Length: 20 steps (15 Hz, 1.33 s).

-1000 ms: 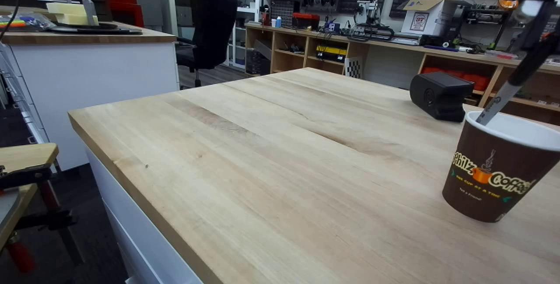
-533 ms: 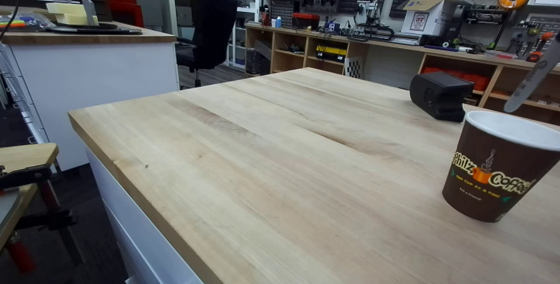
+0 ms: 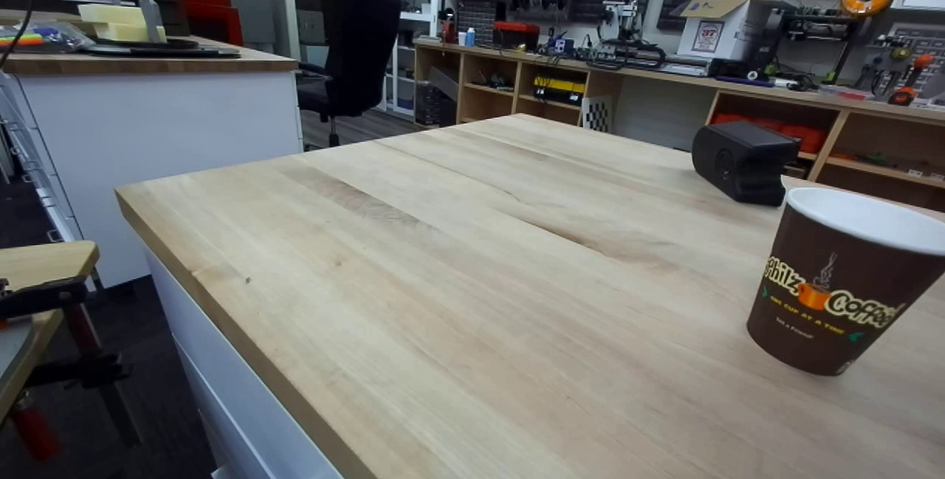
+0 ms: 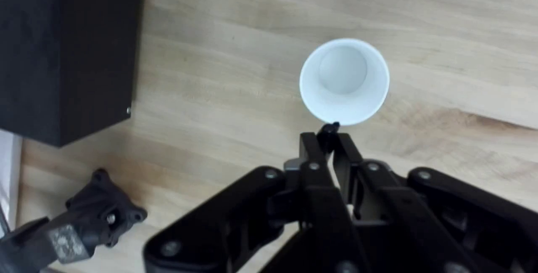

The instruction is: Pick up the pen from the brown cup and put it on the table

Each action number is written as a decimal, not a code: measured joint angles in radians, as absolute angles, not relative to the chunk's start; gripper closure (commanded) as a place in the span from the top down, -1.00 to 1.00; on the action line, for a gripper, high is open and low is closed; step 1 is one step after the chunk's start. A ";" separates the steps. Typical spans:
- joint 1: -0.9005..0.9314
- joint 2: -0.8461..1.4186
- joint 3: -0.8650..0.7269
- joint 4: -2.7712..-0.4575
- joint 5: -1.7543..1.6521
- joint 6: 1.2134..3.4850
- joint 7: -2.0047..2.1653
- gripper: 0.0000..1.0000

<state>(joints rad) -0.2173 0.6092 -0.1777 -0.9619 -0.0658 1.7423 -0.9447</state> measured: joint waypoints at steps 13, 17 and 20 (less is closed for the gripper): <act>-0.226 0.616 -0.029 -1.039 0.191 1.845 -1.095 -0.92; -0.197 0.627 -0.036 -1.064 0.140 1.845 -1.087 -0.92; -0.169 0.652 -0.047 -1.064 0.091 1.849 -1.033 -0.92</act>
<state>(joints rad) -0.1694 0.6516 -0.0471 -1.0637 0.0910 1.8488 -1.0334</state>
